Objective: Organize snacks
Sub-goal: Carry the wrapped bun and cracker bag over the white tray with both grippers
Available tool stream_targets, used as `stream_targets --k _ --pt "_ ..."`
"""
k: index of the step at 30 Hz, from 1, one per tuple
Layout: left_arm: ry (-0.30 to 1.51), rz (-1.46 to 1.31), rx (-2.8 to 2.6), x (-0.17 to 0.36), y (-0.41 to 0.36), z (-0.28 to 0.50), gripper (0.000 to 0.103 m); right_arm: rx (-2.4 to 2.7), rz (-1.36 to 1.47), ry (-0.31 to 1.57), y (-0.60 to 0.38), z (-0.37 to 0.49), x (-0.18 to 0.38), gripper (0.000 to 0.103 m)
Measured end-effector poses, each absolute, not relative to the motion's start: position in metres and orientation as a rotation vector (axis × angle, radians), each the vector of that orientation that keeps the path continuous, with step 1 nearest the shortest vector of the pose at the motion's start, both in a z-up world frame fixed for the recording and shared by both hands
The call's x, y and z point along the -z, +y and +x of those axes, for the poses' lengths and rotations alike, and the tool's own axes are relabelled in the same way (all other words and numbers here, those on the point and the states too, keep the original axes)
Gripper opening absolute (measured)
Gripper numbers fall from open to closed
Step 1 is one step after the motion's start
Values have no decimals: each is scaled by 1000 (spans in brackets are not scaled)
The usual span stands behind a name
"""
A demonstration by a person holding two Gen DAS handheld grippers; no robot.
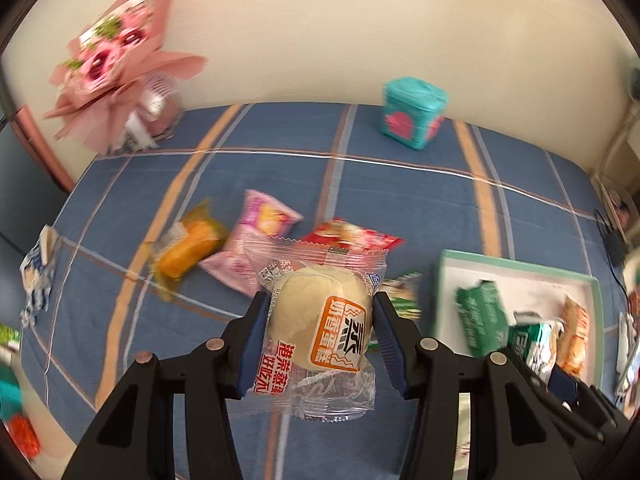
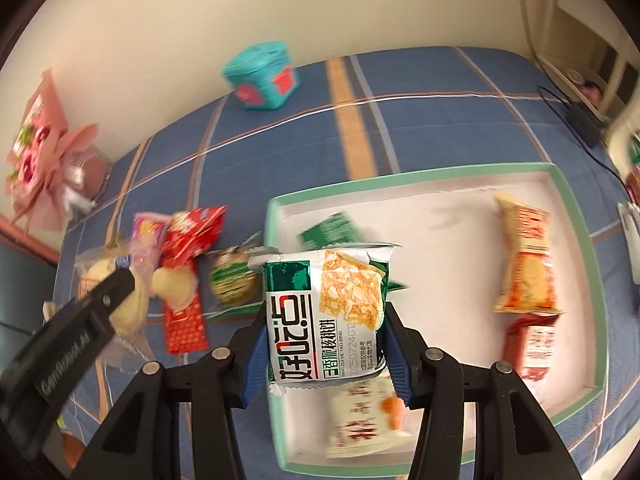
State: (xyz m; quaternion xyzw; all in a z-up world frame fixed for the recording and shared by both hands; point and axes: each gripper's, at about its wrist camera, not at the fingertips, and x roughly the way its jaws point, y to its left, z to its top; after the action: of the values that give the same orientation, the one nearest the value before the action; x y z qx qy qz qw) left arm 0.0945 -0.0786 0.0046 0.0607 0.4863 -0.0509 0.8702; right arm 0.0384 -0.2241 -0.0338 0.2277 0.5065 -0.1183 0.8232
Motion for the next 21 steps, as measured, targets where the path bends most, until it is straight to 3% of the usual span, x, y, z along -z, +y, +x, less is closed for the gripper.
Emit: stream_targets --k 21 --pt "1021 234 371 8 -188 62 53 401 551 973 -313 7 15 54"
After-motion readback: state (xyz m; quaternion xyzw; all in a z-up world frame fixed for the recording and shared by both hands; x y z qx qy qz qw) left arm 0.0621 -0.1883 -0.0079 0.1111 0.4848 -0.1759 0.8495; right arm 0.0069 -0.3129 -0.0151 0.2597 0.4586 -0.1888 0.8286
